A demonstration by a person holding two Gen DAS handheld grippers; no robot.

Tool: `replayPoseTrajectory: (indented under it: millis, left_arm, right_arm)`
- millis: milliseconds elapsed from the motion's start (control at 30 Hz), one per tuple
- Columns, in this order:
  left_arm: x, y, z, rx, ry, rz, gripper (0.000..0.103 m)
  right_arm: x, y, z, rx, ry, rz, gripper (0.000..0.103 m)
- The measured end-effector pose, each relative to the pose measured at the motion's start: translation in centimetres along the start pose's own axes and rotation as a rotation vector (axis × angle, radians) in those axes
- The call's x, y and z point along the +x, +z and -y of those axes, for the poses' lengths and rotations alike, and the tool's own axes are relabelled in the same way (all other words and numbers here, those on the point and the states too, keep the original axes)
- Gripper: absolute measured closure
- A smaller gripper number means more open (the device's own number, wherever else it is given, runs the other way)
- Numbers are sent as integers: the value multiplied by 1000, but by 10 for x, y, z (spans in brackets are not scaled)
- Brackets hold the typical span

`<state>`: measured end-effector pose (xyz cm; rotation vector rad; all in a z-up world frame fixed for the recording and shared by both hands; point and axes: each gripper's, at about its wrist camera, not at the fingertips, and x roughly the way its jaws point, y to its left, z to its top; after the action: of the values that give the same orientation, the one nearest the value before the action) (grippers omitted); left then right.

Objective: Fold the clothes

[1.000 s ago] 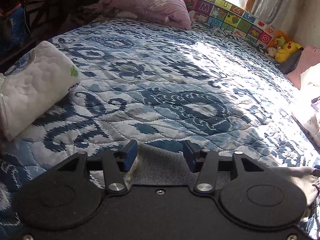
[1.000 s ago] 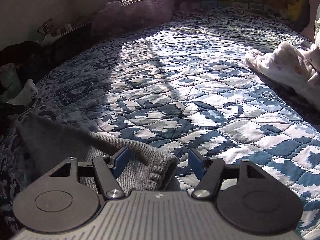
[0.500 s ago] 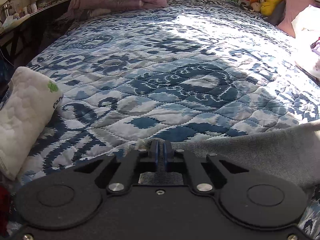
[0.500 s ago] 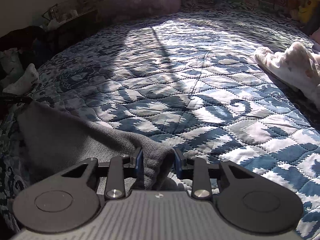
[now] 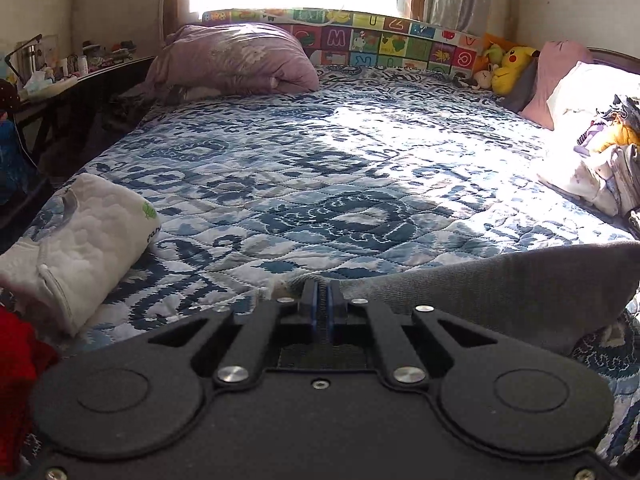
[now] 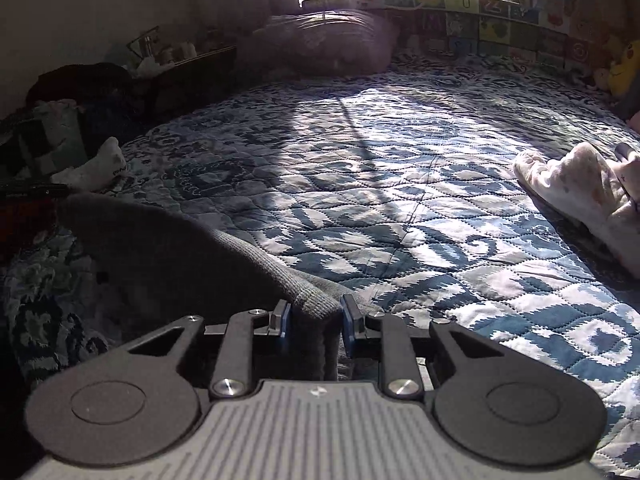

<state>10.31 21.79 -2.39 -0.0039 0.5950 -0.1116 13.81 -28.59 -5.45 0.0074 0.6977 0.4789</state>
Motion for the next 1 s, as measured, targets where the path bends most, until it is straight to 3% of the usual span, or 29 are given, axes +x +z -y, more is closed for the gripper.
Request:
replayPoseTrajectory:
  millis: [400, 667, 833, 900, 1000]
  left_arm:
    - [-55, -61, -8, -64, -21, 52, 101]
    - [-76, -94, 2, 14, -38, 20, 101]
    - [-94, -118, 9, 73, -89, -41, 101]
    - [-100, -129, 13, 90, -113, -71, 100]
    - [-110, -140, 13, 88, -147, -117, 100]
  right_arm:
    - [-39, -49, -9, -8, 77, -94, 77]
    - [-55, -70, -1, 15, 99, -149, 75]
    - [-66, -75, 17, 99, 113, -128, 68]
    - [-66, -76, 27, 176, 128, -109, 55]
    - [-61, -78, 41, 319, 160, -80, 47]
